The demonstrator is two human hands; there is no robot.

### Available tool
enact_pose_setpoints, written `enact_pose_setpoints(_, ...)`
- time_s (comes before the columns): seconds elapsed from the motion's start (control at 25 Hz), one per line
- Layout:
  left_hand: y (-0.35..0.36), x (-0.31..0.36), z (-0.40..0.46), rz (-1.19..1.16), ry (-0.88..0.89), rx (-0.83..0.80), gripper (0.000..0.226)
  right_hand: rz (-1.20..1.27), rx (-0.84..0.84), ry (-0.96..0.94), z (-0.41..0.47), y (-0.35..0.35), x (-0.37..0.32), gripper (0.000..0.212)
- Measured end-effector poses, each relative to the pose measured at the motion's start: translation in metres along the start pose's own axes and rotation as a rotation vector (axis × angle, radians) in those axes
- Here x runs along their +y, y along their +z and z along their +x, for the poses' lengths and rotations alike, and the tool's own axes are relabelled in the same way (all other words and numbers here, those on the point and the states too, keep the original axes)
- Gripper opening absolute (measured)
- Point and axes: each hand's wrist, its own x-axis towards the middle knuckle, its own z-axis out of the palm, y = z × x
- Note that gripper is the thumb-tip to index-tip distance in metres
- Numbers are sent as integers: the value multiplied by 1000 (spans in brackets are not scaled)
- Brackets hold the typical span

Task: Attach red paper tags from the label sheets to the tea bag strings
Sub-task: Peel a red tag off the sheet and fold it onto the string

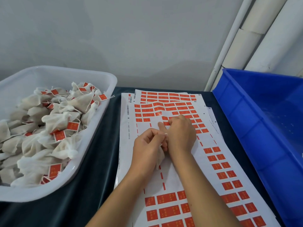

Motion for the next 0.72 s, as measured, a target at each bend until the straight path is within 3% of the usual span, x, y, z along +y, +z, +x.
enact_pose_setpoints(0.4,1,6,-2,18,-7,5,35,81,16,39,0,-1,1,46)
enact_pose_setpoints(0.72,2,7,-2,5,-37,0,34,-5,10,101,14,9,-6,43)
